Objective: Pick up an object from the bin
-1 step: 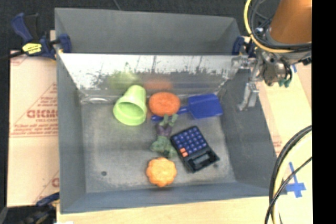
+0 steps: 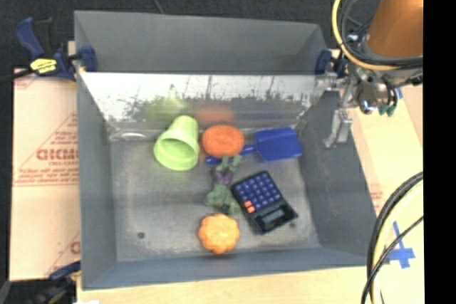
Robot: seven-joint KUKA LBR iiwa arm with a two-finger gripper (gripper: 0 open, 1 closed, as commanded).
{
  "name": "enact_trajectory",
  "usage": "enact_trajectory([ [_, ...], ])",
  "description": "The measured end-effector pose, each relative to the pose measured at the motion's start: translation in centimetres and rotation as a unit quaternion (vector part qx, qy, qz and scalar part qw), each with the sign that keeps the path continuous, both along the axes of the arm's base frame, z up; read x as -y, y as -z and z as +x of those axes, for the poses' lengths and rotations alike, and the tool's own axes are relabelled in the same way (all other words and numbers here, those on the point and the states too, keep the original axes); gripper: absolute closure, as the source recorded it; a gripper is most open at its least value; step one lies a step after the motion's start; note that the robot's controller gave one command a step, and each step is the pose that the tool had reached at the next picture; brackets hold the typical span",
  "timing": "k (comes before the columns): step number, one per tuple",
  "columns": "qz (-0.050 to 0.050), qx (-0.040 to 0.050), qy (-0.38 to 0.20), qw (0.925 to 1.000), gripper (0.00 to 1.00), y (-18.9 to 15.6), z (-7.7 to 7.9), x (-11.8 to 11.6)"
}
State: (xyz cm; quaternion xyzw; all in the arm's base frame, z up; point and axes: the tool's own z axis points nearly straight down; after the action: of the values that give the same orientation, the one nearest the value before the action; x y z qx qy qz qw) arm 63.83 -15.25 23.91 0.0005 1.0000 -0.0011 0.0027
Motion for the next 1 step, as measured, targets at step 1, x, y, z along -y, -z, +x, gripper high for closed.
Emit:
enact_trajectory([
  [1,-0.002,0.0025,-0.078,0.9969,0.00,5.91,-0.92,-0.82],
])
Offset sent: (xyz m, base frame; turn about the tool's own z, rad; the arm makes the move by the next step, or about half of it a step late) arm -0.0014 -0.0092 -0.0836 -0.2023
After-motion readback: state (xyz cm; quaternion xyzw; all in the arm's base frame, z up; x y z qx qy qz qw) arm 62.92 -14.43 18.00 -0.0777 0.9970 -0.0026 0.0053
